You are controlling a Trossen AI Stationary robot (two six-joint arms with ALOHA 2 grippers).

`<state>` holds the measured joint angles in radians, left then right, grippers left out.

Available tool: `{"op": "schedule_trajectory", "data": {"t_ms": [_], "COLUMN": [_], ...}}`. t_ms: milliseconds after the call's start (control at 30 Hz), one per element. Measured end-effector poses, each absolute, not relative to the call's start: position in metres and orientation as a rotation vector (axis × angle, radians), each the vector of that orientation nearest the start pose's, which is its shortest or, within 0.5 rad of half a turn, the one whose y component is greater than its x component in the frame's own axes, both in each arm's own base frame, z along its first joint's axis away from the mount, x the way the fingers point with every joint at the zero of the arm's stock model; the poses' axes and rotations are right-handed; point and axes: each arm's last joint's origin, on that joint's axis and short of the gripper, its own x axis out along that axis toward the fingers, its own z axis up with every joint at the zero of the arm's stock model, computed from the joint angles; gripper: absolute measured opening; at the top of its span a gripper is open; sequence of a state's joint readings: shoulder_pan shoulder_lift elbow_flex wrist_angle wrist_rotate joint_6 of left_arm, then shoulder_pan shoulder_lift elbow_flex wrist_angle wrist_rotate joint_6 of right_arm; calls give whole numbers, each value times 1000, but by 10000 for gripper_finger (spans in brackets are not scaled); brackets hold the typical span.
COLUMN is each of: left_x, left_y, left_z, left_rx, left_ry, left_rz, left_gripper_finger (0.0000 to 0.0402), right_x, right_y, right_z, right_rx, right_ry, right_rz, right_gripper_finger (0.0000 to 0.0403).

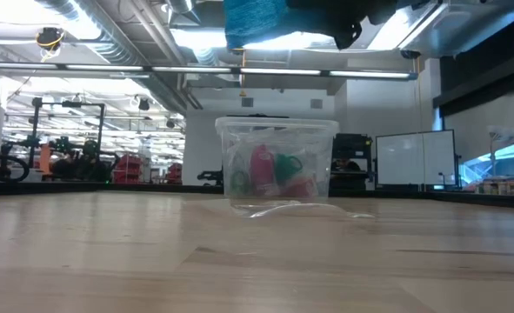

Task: Roll bandage
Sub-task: Roll the blue bandage

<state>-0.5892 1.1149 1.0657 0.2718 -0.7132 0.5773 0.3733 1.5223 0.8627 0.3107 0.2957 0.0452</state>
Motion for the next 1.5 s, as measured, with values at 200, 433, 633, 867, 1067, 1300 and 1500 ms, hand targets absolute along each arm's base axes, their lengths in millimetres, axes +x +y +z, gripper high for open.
{"op": "schedule_trajectory", "data": {"t_ms": [200,433,633,867,1067,1300,1500], "left_x": [209,209,209,210,210,210,208], "left_y": [-117,-117,-117,-117,-117,-116,-111], "left_z": [408,408,408,405,403,406,418], "left_rx": [428,427,416,431,411,420,434], "left_ry": [-137,-137,-137,-110,-99,-118,-209], "left_rz": [169,169,168,162,159,166,231], "left_gripper_finger": [2,2,2,2,2,2,2], "right_x": [307,307,309,309,309,317,320], "right_y": [110,109,109,108,106,111,114], "right_z": [234,234,230,230,219,203,196], "right_rx": [-112,-129,-137,-146,-215,-206,-170], "right_ry": [324,326,333,331,403,410,426], "right_rz": [56,17,-7,-42,-100,-73,-49], "right_gripper_finger": [234,239,210,129,19,10,7]}}
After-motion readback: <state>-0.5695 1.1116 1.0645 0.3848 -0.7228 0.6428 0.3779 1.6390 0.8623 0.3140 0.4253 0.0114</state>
